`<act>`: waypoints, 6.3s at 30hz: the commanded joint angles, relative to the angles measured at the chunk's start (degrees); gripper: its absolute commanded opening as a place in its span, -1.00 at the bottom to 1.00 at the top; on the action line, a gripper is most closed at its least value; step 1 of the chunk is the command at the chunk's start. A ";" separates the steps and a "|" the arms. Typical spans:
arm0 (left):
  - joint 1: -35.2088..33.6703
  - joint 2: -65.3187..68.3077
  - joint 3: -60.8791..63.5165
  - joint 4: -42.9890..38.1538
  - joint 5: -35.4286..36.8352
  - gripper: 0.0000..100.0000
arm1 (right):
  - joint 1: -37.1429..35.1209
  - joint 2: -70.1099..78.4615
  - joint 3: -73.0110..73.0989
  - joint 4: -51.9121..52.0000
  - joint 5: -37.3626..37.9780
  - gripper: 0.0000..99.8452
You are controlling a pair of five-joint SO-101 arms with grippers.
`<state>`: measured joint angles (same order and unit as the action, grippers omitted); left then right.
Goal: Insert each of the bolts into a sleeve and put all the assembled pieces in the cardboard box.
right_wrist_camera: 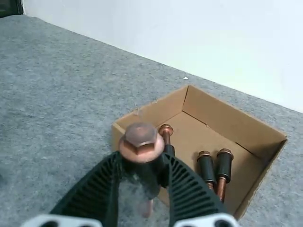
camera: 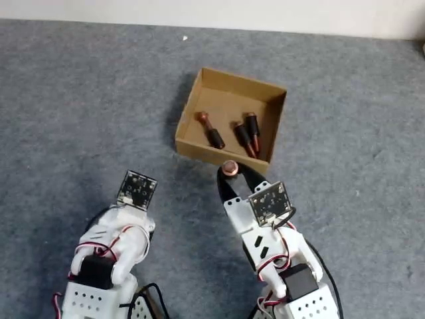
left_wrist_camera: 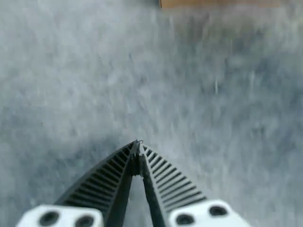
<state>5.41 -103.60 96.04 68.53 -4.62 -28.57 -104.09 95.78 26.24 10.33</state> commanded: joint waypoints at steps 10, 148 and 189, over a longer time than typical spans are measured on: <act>-0.75 -0.13 1.10 7.03 -0.62 -0.99 | 6.46 -1.10 -0.66 6.29 -8.18 -0.99; -0.75 -0.13 1.10 7.03 -0.62 -0.99 | 17.19 -1.10 7.60 27.03 -5.89 -0.99; -0.75 -0.13 1.10 7.03 -0.62 -0.99 | 41.98 -1.10 7.60 45.41 -5.54 -0.99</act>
<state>5.41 -103.60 96.04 75.30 -4.62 12.66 -104.44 95.69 71.25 5.05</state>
